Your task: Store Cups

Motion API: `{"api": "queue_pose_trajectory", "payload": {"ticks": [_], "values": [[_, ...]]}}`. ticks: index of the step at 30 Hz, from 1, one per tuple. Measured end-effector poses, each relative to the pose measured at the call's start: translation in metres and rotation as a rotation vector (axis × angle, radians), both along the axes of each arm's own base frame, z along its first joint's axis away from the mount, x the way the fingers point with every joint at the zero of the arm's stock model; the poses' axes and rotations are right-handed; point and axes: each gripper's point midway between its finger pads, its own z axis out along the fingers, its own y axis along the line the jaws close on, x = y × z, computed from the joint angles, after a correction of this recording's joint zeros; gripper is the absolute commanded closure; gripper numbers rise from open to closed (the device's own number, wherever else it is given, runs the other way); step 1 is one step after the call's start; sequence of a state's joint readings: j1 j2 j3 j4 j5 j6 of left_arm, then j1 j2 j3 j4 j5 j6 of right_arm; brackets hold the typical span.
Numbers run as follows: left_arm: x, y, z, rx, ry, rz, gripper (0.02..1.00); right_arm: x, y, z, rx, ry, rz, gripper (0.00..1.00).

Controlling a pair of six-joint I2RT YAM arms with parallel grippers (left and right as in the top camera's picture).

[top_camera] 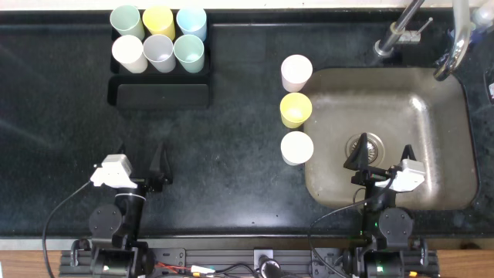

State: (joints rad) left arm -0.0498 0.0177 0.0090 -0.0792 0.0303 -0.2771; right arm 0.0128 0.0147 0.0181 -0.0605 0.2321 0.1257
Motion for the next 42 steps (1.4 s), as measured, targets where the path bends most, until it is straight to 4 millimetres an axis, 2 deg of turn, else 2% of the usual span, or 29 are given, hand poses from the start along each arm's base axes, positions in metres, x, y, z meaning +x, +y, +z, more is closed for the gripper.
{"api": "queue_pose_trajectory", "payload": {"ticks": [16, 21, 24, 27, 31, 34, 36, 39, 42], "values": [[0.0, -0.002, 0.0, -0.002, -0.001, -0.009, 0.018, 0.0, 0.0, 0.0, 0.0, 0.0, 0.0, 0.003], [0.002, -0.007, 0.003, -0.072, 0.062, -0.034, 0.018, 0.0, 0.0, 0.0, 0.0, 0.0, 0.0, 0.003], [0.015, -0.012, 0.024, -0.116, 0.136, -0.046, 0.018, 0.0, 0.0, 0.0, 0.0, 0.0, 0.0, 0.003], [0.045, -0.02, 0.064, -0.139, 0.21, -0.07, 0.018, 0.0, 0.0, 0.0, 0.0, 0.001, 0.0, 0.005], [0.104, -0.047, 0.122, -0.155, 0.329, -0.156, 0.018, 0.0, 0.0, 0.0, 0.0, 0.001, 0.0, 0.005], [0.144, -0.077, 0.142, -0.149, 0.469, -0.219, 0.018, 0.0, 0.0, 0.0, 0.0, 0.001, 0.0, 0.005], [0.165, -0.102, 0.142, -0.123, 0.58, -0.242, 0.018, 0.0, 0.0, 0.0, 0.0, 0.002, 0.0, 0.003], [0.181, -0.143, 0.133, -0.051, 0.721, -0.263, 0.018, 0.0, 0.0, 0.0, 0.0, 0.002, 0.0, 0.003], [0.191, -0.186, 0.125, 0.026, 0.789, -0.297, 0.018, 0.0, 0.0, 0.0, 0.0, 0.002, 0.0, 0.003]]}}
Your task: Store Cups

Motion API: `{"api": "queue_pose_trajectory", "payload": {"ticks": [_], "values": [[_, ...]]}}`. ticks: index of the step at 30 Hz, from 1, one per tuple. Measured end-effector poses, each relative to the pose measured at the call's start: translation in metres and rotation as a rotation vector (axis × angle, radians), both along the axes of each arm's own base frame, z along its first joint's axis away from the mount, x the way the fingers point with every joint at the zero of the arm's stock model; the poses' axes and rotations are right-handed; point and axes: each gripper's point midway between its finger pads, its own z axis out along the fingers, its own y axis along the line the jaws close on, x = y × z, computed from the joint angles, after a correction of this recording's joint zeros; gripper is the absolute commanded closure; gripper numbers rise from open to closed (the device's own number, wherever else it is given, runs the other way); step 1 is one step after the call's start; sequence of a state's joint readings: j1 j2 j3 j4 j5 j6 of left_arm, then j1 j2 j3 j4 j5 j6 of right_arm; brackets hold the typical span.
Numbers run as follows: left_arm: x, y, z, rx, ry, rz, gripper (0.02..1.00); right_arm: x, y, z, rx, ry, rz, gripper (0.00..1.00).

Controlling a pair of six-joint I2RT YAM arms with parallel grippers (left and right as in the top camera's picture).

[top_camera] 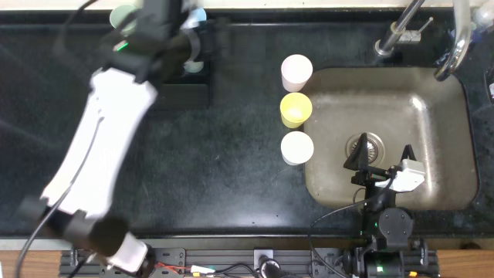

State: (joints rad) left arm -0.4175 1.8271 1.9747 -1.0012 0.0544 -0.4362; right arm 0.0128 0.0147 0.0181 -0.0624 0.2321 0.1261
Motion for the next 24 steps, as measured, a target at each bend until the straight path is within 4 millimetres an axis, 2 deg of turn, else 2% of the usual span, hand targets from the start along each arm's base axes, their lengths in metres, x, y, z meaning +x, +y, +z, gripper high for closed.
{"api": "queue_pose_trajectory", "payload": {"ticks": [4, 9, 15, 24], "values": [[0.009, -0.051, -0.011, 0.033, 0.013, -0.072, 0.018, 0.0, 0.0, 0.0, 0.0, 0.0, 0.0, 0.003], [0.021, -0.087, -0.036, 0.054, 0.027, -0.113, 0.018, 0.0, 0.0, 0.0, 0.0, 0.0, 0.0, 0.003], [0.036, -0.097, -0.074, 0.092, 0.052, -0.11, 0.018, 0.0, 0.0, 0.0, 0.0, -0.001, 0.0, 0.003], [0.047, -0.1, -0.088, 0.114, 0.035, -0.116, 0.018, 0.0, 0.0, 0.0, 0.0, 0.0, 0.0, 0.001]]}}
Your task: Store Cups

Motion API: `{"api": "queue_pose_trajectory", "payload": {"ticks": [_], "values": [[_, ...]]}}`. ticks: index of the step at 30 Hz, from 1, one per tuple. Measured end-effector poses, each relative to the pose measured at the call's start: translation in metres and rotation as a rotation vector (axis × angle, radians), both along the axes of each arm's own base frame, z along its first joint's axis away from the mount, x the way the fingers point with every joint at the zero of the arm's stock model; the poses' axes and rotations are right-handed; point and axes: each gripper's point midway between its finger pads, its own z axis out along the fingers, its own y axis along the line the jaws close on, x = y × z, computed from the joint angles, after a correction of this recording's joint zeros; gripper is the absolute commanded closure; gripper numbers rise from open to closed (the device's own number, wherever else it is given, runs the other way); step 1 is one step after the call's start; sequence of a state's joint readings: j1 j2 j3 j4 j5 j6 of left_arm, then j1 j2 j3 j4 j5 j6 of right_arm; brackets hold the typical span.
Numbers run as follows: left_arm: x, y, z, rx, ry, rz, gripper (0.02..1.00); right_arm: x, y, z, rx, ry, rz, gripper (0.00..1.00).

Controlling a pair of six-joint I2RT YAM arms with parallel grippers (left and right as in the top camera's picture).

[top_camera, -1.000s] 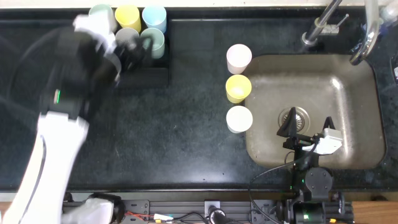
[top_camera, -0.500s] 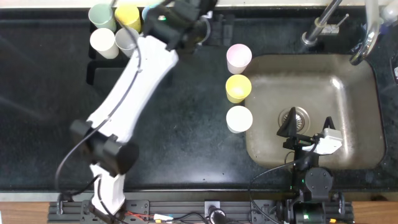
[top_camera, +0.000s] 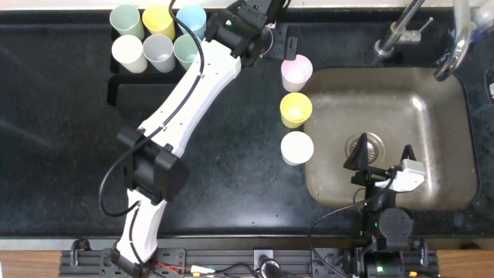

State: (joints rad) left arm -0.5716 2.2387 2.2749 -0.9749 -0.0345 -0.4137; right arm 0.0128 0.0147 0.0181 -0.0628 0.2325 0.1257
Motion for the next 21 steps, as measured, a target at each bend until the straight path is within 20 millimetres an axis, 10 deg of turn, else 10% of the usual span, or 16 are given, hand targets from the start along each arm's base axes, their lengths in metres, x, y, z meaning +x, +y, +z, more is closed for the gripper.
{"api": "queue_pose_trajectory", "payload": {"ticks": [21], "values": [[0.005, -0.003, -0.057, 0.055, 0.087, -0.002, 0.018, 0.0, 0.0, 0.0, 0.0, -0.001, 0.0, 0.005]]}}
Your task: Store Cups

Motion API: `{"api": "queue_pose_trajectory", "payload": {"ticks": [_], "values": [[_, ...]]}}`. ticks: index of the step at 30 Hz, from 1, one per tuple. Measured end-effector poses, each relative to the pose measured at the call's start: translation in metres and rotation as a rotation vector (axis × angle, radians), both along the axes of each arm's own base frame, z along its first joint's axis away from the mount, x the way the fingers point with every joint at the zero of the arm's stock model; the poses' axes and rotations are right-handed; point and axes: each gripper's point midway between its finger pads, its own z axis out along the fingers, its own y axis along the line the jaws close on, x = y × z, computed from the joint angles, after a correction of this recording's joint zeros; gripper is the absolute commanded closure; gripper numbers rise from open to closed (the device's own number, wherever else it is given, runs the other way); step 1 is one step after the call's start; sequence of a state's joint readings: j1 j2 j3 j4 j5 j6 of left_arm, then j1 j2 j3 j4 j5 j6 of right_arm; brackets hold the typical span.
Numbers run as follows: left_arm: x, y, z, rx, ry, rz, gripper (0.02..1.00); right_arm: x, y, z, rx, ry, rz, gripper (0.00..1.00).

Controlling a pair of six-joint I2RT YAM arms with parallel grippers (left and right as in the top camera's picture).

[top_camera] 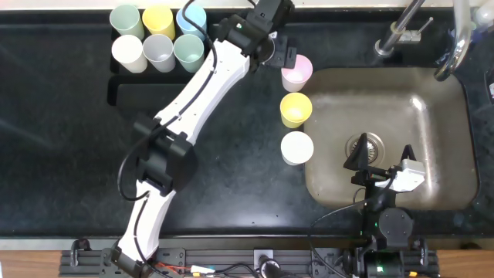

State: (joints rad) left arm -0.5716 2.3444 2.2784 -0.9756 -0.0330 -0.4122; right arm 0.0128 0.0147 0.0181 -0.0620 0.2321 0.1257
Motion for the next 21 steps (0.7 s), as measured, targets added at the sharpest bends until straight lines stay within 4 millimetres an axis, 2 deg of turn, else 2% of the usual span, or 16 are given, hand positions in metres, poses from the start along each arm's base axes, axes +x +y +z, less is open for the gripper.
{"api": "queue_pose_trajectory", "payload": {"ticks": [7, 17, 21], "values": [[-0.001, -0.001, -0.023, 0.012, 0.042, -0.005, 0.018, 0.0, 0.0, 0.0, 0.0, 0.0, 0.0, 0.003], [-0.001, -0.002, -0.033, 0.016, 0.06, -0.007, 0.018, 0.0, 0.0, 0.0, 0.0, 0.0, 0.0, 0.003], [-0.001, -0.002, -0.044, 0.025, 0.076, -0.008, 0.084, 0.0, 0.0, 0.0, 0.0, 0.0, 0.0, 0.005]]}}
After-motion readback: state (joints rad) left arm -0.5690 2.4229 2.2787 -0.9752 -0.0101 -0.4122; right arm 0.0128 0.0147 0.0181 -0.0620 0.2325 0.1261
